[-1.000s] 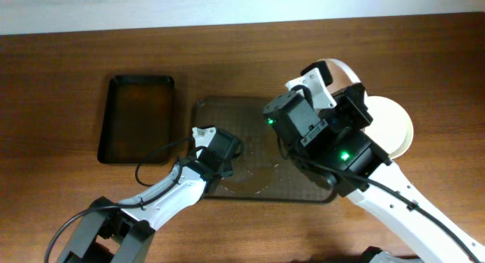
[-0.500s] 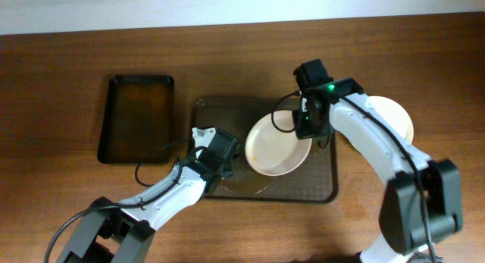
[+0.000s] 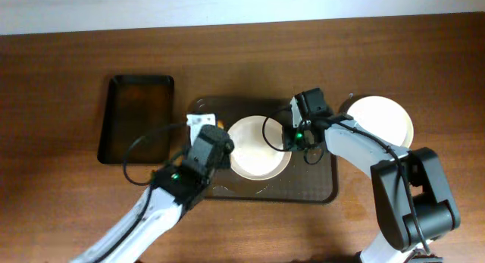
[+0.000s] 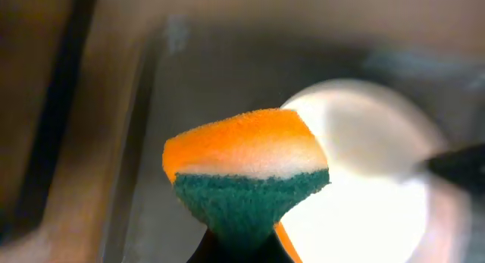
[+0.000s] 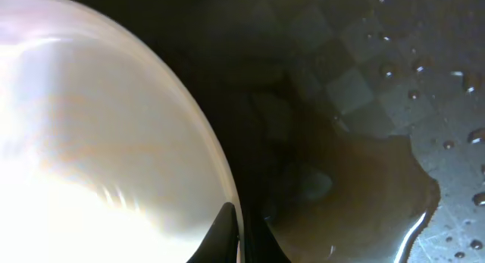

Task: Clean dirty plates on tray and stack at the side
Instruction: 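Wipe the plate once more with the left sponge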

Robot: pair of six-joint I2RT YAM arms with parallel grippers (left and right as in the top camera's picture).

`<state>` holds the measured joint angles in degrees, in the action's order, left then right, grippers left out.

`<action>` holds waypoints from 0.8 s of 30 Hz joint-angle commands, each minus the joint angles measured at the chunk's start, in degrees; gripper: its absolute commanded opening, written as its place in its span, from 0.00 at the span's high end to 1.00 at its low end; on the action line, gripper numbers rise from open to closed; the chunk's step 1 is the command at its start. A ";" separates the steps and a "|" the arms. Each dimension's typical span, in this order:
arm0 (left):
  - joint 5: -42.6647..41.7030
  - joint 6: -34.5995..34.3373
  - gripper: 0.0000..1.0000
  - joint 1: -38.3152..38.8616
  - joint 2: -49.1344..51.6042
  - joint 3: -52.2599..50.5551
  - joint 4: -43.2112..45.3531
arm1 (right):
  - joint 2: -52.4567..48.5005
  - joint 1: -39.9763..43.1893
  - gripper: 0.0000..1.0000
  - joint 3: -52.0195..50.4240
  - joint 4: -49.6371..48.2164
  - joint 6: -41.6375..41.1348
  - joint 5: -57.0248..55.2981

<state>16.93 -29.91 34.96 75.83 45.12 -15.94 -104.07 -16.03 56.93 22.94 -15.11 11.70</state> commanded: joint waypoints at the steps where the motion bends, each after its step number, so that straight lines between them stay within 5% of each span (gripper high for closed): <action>1: -5.11 3.06 1.00 -0.22 -1.75 0.02 5.75 | -2.93 -0.07 0.96 -2.93 0.63 -5.33 -1.99; 3: -10.10 3.04 1.00 -0.22 1.09 0.02 9.44 | -2.93 -0.07 0.96 -2.93 0.61 -5.33 -1.99; 13: -9.62 2.97 1.00 -1.46 22.84 0.02 20.28 | -2.93 -0.07 0.96 -2.93 0.61 -5.31 -2.01; 20: 6.75 14.32 1.00 -1.46 24.94 0.02 20.76 | -2.93 -0.07 0.96 -3.04 0.61 -5.31 -2.01; 24: 8.41 22.69 1.00 -1.46 24.92 0.02 30.21 | -3.04 -0.07 0.96 -3.04 0.61 -5.31 -2.01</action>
<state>19.88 -15.59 34.04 99.98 45.08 8.73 -104.07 -16.05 56.45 22.22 -20.32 13.19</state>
